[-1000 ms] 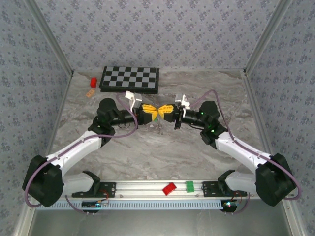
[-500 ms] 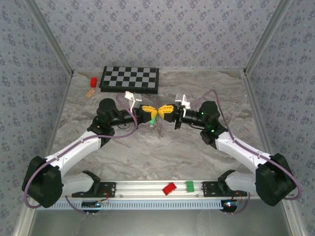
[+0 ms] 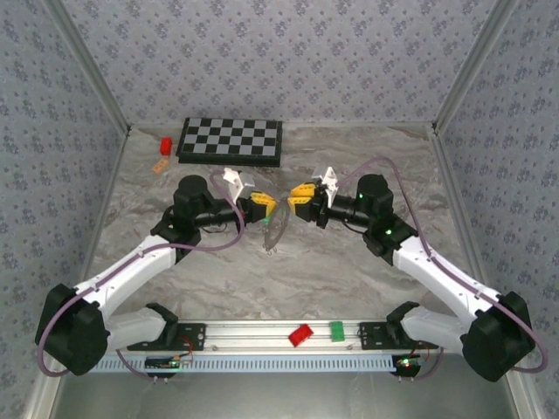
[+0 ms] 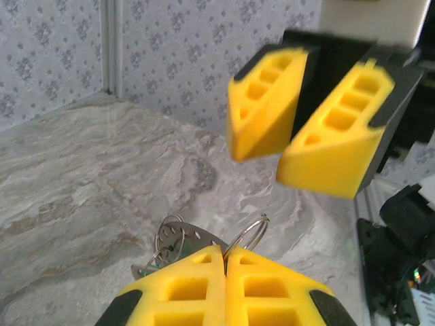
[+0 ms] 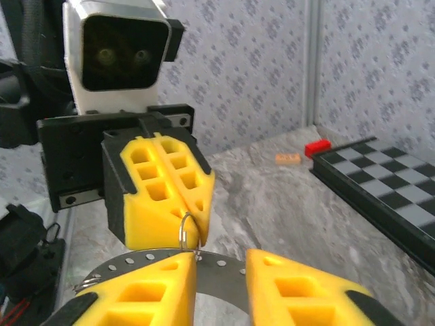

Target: Put the keys on the keyring

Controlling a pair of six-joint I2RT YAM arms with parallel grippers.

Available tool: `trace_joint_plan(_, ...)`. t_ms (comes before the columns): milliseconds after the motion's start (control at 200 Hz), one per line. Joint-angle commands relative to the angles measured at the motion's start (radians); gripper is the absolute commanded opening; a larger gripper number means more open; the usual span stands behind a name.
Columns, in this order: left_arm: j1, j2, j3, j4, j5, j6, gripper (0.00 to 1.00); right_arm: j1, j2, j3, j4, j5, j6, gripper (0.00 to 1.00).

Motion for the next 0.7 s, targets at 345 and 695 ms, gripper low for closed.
trace_joint_plan(345,0.002,-0.015,0.041,-0.163,-0.077,0.200,0.00,0.105,0.192,0.444,-0.693,0.258,-0.191,0.33)
trace_joint_plan(695,0.002,-0.016,0.034,-0.177,-0.081,0.212,0.00,0.151,0.330,0.601,-0.866,0.247,-0.240,0.34)
